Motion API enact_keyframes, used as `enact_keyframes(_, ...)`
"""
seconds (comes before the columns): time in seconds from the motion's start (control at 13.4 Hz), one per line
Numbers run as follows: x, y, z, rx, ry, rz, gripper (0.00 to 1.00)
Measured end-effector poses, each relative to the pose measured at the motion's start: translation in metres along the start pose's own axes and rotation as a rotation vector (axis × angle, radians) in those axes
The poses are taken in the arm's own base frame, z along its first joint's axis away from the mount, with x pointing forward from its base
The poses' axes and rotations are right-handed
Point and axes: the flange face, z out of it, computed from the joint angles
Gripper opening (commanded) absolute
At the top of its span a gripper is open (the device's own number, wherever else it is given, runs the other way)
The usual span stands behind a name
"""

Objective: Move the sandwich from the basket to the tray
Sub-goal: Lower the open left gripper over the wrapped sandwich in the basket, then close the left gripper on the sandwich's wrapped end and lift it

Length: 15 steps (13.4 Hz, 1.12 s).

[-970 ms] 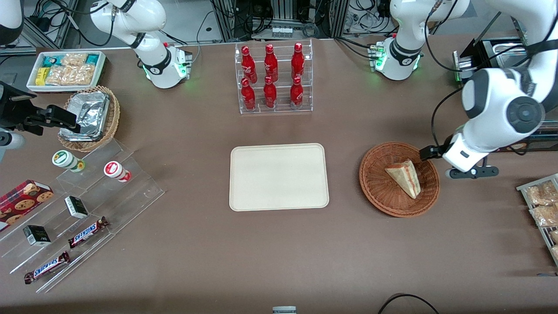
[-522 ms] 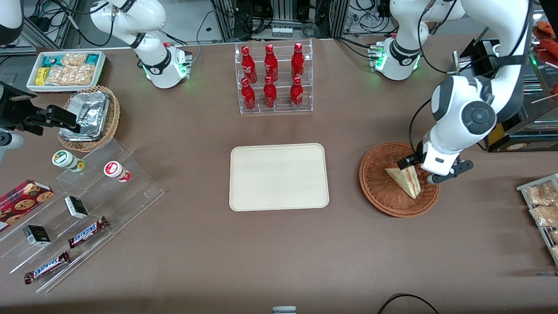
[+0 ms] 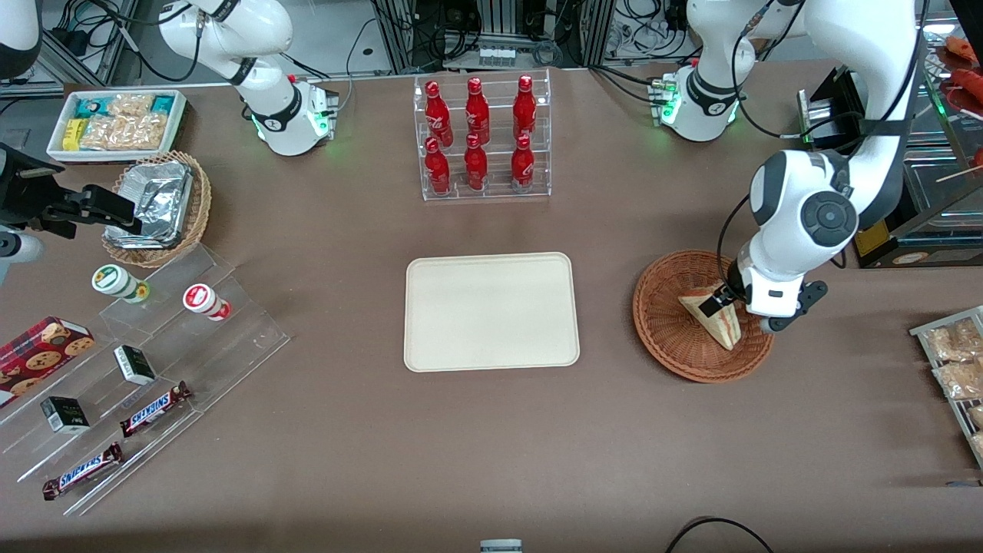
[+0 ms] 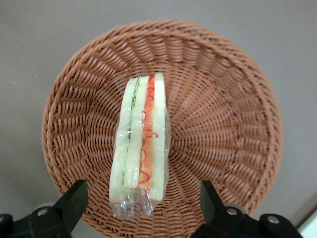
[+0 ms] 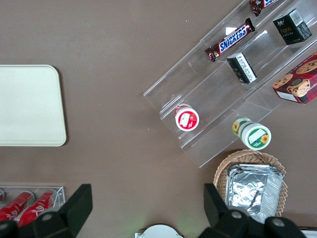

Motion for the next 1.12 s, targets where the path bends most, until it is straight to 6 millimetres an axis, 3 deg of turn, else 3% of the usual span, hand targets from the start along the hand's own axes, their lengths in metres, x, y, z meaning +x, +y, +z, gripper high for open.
enact_keyframes(0.22,0.0,0.0,0.021,0.022,-0.024,-0.004,1.0)
enact_keyframes(0.3,0.0,0.0,0.027,0.026,-0.028,-0.006,0.92)
enact_keyframes(0.37,0.001,0.0,0.033,0.027,-0.029,-0.009,0.66)
enact_keyframes(0.45,0.001,0.0,0.038,0.031,-0.034,-0.013,0.16)
enact_keyframes(0.52,0.002,-0.001,0.042,0.035,-0.038,-0.024,0.0)
enact_keyframes(0.9,0.008,-0.005,0.039,0.037,-0.039,-0.058,0.0)
enact_keyframes(1.12,0.015,0.001,0.004,0.063,-0.06,-0.06,0.0)
